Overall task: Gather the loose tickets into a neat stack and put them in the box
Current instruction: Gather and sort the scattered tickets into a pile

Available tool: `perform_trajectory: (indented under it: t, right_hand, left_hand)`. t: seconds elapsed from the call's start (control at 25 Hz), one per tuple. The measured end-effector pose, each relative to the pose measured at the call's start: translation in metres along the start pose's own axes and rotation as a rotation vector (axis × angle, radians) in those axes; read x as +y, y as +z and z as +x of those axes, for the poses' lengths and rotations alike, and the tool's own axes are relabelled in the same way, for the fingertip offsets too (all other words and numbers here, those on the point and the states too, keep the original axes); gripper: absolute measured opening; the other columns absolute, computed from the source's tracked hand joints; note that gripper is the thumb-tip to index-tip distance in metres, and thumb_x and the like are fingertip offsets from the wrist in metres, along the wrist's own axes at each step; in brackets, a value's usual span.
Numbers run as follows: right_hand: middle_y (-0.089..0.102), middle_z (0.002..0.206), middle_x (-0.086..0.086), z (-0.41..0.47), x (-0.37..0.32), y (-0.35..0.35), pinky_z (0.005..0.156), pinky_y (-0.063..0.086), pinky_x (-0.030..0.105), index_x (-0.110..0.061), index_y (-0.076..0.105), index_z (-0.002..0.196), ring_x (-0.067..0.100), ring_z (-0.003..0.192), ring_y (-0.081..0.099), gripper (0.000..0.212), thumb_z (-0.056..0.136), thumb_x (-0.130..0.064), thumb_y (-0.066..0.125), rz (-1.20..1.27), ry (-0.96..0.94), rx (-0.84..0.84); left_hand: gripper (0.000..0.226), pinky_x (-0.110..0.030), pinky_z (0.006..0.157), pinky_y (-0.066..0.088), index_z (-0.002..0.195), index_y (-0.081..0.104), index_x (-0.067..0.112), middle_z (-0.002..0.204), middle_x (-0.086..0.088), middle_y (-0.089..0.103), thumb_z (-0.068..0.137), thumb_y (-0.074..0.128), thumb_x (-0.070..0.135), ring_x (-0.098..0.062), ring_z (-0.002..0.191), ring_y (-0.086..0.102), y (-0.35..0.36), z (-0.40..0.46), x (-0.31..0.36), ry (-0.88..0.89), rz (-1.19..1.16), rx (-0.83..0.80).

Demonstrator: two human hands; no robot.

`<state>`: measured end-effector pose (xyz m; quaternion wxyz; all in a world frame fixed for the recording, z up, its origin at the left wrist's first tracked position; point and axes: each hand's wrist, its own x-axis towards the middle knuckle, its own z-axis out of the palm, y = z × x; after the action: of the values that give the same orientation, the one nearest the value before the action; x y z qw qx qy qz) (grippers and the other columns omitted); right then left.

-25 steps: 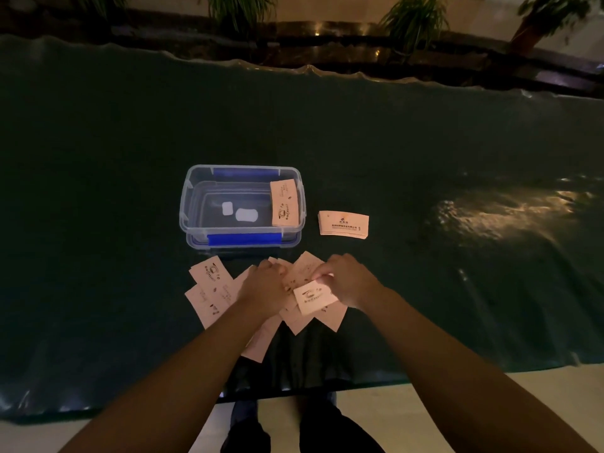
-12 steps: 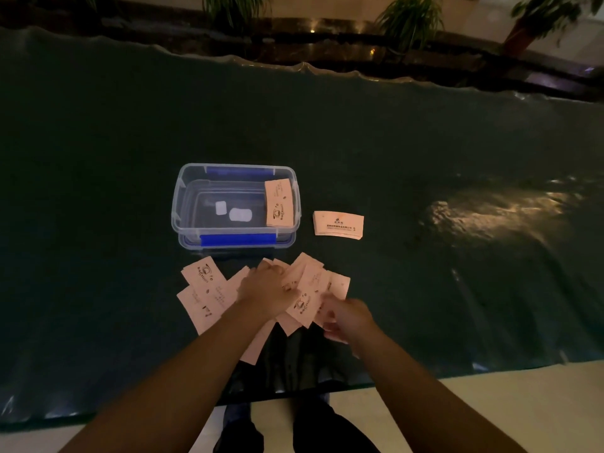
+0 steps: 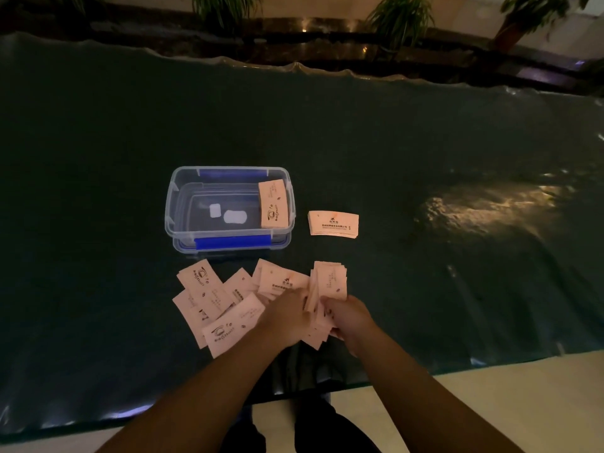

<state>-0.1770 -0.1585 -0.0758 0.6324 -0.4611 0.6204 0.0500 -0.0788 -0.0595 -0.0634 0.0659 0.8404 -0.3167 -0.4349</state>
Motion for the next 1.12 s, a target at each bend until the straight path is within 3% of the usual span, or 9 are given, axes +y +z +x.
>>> perform_trajectory:
  t: [0.12, 0.24, 0.36, 0.48, 0.56, 0.64, 0.8, 0.96, 1.12]
  right_hand:
    - [0.074, 0.114, 0.008, 0.001, -0.002, -0.019, 0.082, 0.060, 0.045, -0.020, 0.066, 0.118, 0.027, 0.101, 0.071, 0.017, 0.101, -0.014, 0.064, -0.010, -0.041, 0.033]
    - [0.073, 0.120, 0.006, 0.004, -0.010, -0.031, 0.073, 0.056, 0.038, -0.017, 0.065, 0.126, 0.023, 0.103, 0.069, 0.027, 0.099, -0.018, 0.068, -0.144, -0.142, 0.040]
    - [0.068, 0.128, 0.001, 0.007, -0.031, -0.021, 0.071, 0.050, 0.033, -0.020, 0.062, 0.132, 0.019, 0.107, 0.064, 0.038, 0.096, -0.024, 0.072, -0.395, -0.249, -0.027]
    - [0.065, 0.132, 0.002, 0.011, -0.054, 0.000, 0.079, 0.053, 0.036, -0.023, 0.058, 0.132, 0.019, 0.109, 0.063, 0.041, 0.095, -0.029, 0.073, -0.653, -0.361, -0.113]
    - [0.062, 0.138, 0.002, 0.013, -0.063, 0.014, 0.082, 0.053, 0.035, -0.022, 0.055, 0.140, 0.017, 0.110, 0.061, 0.050, 0.095, -0.030, 0.074, -0.804, -0.416, -0.168]
    - [0.058, 0.145, 0.004, 0.014, -0.067, 0.025, 0.084, 0.052, 0.033, -0.022, 0.052, 0.147, 0.018, 0.113, 0.060, 0.057, 0.095, -0.031, 0.074, -0.934, -0.448, -0.216]
    - [0.054, 0.152, 0.006, 0.012, -0.065, 0.034, 0.093, 0.055, 0.037, -0.022, 0.047, 0.154, 0.025, 0.129, 0.059, 0.062, 0.097, -0.031, 0.071, -1.010, -0.454, -0.234]
    - [0.055, 0.152, 0.007, 0.009, -0.058, 0.027, 0.104, 0.053, 0.045, -0.022, 0.046, 0.155, 0.030, 0.136, 0.053, 0.066, 0.096, -0.036, 0.072, -1.031, -0.414, -0.205]
    - [0.062, 0.142, 0.007, 0.010, -0.046, 0.018, 0.083, 0.053, 0.033, -0.018, 0.053, 0.146, 0.023, 0.118, 0.062, 0.061, 0.092, -0.034, 0.077, -0.886, -0.324, -0.195]
  left_hand:
    - [0.043, -0.040, 0.119, 0.038, 0.148, 0.050, 0.012, 0.150, -0.010, 0.053, 0.107, 0.053, 0.022, -0.025, 0.136, 0.052, -0.014, -0.010, -0.003, -0.054, -0.013, 0.018]
    - [0.039, -0.040, 0.110, 0.047, 0.141, 0.056, 0.013, 0.139, -0.007, 0.061, 0.104, 0.055, 0.026, -0.023, 0.125, 0.060, -0.016, -0.019, -0.014, -0.088, -0.106, 0.188]
    - [0.032, -0.037, 0.106, 0.050, 0.135, 0.060, 0.018, 0.133, -0.004, 0.063, 0.105, 0.055, 0.028, -0.020, 0.117, 0.062, -0.011, -0.025, -0.018, -0.163, -0.145, 0.105]
    - [0.014, -0.029, 0.089, 0.051, 0.111, 0.064, 0.018, 0.114, -0.005, 0.068, 0.104, 0.055, 0.026, -0.020, 0.103, 0.066, 0.005, -0.030, -0.019, -0.182, -0.323, 0.070]
    - [0.010, -0.031, 0.083, 0.053, 0.099, 0.064, 0.016, 0.105, -0.005, 0.070, 0.098, 0.061, 0.025, -0.022, 0.097, 0.067, 0.016, -0.030, -0.024, -0.213, -0.551, 0.086]
    - [0.008, -0.033, 0.079, 0.055, 0.092, 0.066, 0.017, 0.097, -0.006, 0.069, 0.095, 0.064, 0.025, -0.023, 0.090, 0.067, 0.019, -0.030, -0.026, -0.266, -0.815, 0.111]
    - [0.014, -0.027, 0.075, 0.060, 0.082, 0.064, 0.019, 0.084, -0.001, 0.066, 0.091, 0.073, 0.014, -0.014, 0.075, 0.065, 0.016, -0.031, -0.027, -0.284, -1.006, 0.119]
    - [0.016, -0.038, 0.095, 0.060, 0.103, 0.068, 0.016, 0.104, -0.007, 0.072, 0.089, 0.074, 0.010, -0.021, 0.096, 0.071, 0.005, -0.027, -0.012, -0.408, -0.963, 0.074]
    - [0.033, -0.041, 0.099, 0.058, 0.122, 0.066, 0.018, 0.114, -0.004, 0.069, 0.092, 0.070, 0.004, -0.021, 0.101, 0.068, 0.003, -0.021, -0.003, -0.364, -0.915, 0.050]
